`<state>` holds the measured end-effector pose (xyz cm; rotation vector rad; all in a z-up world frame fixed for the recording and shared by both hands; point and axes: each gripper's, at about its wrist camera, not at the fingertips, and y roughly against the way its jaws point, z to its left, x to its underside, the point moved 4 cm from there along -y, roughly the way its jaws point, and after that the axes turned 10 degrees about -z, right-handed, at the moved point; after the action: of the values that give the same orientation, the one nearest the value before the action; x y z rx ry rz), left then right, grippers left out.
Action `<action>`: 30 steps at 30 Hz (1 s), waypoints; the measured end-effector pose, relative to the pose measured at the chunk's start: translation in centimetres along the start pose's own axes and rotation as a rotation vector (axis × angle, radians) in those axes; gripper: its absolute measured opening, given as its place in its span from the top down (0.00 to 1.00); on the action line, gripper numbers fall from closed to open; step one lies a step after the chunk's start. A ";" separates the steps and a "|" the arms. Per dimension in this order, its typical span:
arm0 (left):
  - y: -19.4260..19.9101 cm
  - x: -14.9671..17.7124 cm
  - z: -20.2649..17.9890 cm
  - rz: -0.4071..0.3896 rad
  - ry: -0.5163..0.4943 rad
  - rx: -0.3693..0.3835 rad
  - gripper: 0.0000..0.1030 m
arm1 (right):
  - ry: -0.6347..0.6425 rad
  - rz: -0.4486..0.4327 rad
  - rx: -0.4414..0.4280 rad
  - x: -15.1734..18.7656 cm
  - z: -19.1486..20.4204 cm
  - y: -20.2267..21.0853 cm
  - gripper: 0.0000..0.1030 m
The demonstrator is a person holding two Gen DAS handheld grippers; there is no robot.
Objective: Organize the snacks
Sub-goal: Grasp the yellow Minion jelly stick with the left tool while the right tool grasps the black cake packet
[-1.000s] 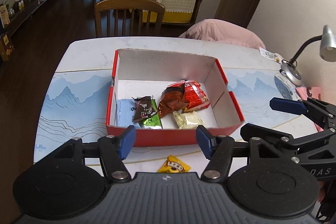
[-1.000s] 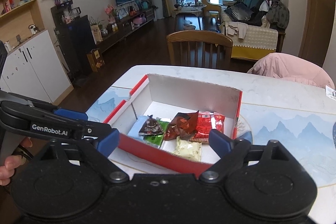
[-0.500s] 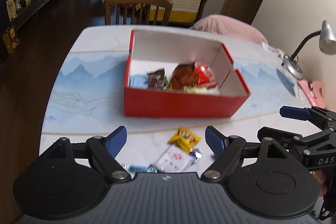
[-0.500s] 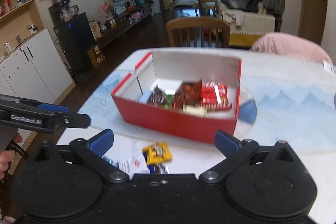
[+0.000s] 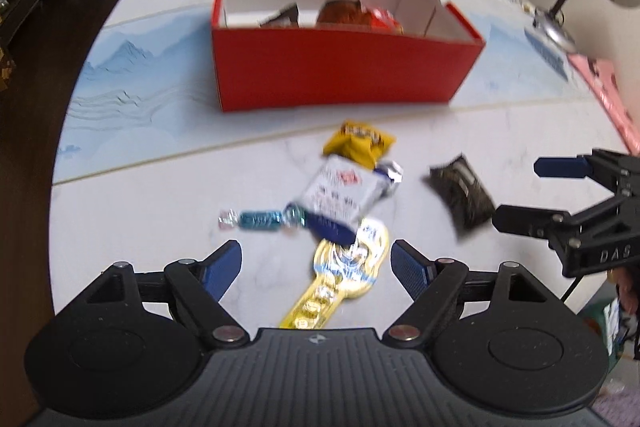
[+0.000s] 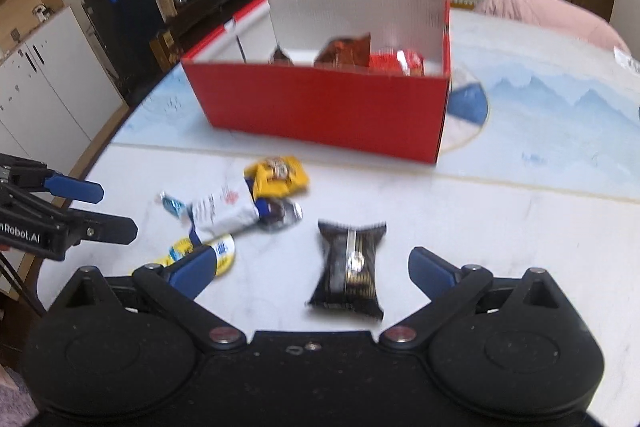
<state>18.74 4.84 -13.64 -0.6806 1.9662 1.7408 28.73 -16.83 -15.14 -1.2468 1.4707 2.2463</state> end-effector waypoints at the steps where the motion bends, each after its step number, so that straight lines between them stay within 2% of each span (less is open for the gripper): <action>1: -0.3 0.3 -0.1 0.012 -0.005 0.008 0.21 | 0.002 0.009 0.004 0.2 -0.1 -0.3 0.01; 10: -3.2 2.7 -1.3 0.089 -0.088 0.032 0.21 | 0.018 0.085 0.023 1.7 -0.6 -2.6 0.06; 13: -4.3 2.9 -1.4 0.119 -0.087 0.027 0.21 | 0.028 0.095 0.028 1.8 -0.7 -3.1 0.08; 20: -6.1 3.1 -1.6 0.143 -0.103 0.013 0.21 | 0.053 0.113 0.039 1.6 -0.8 -4.3 0.15; 30: -7.0 3.4 -3.6 0.112 -0.203 -0.015 0.22 | 0.098 0.122 0.061 1.6 -0.9 -5.4 0.28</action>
<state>20.36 0.32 -20.75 -0.3872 1.8847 1.8130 31.15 -15.32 -20.02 -1.2991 1.6813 2.2250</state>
